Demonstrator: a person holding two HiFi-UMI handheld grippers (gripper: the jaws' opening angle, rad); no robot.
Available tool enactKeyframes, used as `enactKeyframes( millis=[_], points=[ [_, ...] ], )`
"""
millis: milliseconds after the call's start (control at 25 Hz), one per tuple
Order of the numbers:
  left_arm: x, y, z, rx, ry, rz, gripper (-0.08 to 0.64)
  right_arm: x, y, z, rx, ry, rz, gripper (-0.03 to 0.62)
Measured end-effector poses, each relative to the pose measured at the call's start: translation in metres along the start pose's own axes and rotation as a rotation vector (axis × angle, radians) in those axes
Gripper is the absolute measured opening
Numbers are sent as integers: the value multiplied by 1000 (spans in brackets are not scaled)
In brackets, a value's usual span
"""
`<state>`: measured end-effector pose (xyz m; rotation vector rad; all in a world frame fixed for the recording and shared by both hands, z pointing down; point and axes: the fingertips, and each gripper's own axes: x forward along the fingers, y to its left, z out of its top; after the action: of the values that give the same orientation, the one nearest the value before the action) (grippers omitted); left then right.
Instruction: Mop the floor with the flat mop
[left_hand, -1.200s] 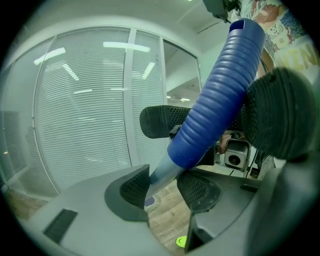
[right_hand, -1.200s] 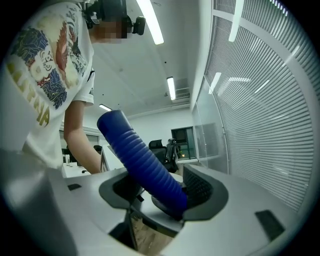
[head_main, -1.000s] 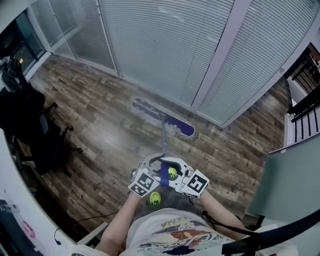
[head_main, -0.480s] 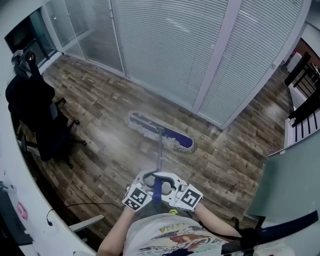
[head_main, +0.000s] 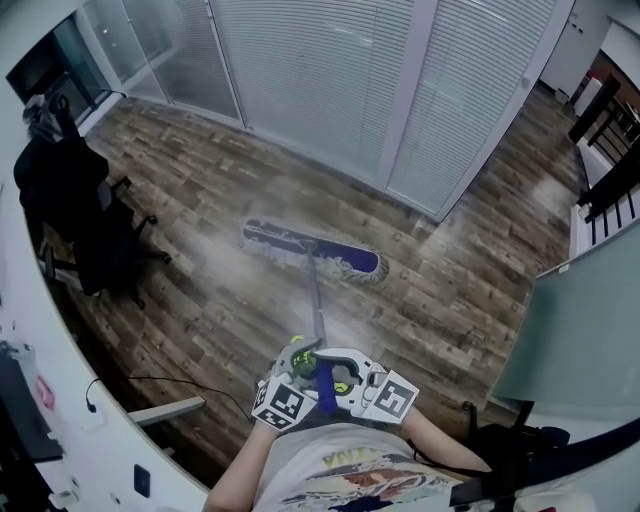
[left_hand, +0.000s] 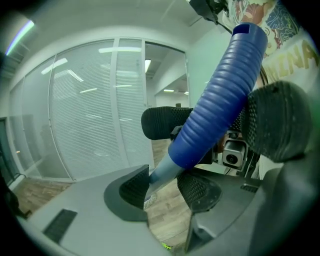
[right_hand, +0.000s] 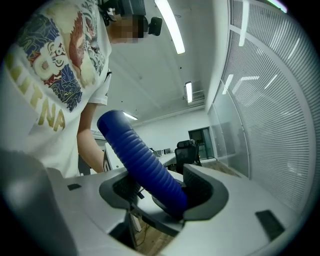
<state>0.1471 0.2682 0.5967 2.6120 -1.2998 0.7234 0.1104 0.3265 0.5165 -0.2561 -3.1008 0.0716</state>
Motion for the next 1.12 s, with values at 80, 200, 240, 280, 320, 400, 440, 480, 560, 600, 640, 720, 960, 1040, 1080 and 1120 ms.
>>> enactKeyframes(
  millis=[80,200,240,280,320,400,440,480,560,600,640,720,960,1040,1080,1120],
  points=[
    [1,-14,1,15,6,2,152,-10,9,0,8,-12,3,245],
    [6,-19,5,78,5,4,152,-17,9,1,15,-22,15,245],
    [9,-19,7,118,7,-2,150,-18,7,1,14,-28,17,245],
    [12,-19,9,162,12,-11,150,-20,3,2,10,-38,18,245],
    [17,-18,11,203,18,-24,150,-22,-1,3,5,-50,19,245],
    [26,-16,14,256,27,-59,150,-25,-9,5,2,-67,26,245],
    [29,-15,16,261,29,-79,149,-26,-12,5,4,-67,33,245],
    [31,-13,17,255,31,-99,150,-26,-15,5,6,-60,40,245],
    [35,-9,16,238,35,-129,150,-25,-19,-3,-5,-6,60,245],
    [36,-7,13,235,41,-141,150,-23,-21,-10,-11,31,70,247],
    [36,-4,8,234,46,-147,150,-19,-22,-16,-13,60,78,247],
    [38,8,0,221,44,-140,150,-8,-30,-24,-3,79,82,250],
    [41,80,-1,170,9,-128,152,39,-85,-15,-7,43,65,253],
    [42,108,-2,172,5,-135,152,58,-106,-12,4,42,51,255],
    [42,122,-4,173,6,-140,152,69,-117,-12,13,44,42,255],
    [42,136,-6,176,7,-146,152,79,-128,-12,21,44,34,256]
  ],
)
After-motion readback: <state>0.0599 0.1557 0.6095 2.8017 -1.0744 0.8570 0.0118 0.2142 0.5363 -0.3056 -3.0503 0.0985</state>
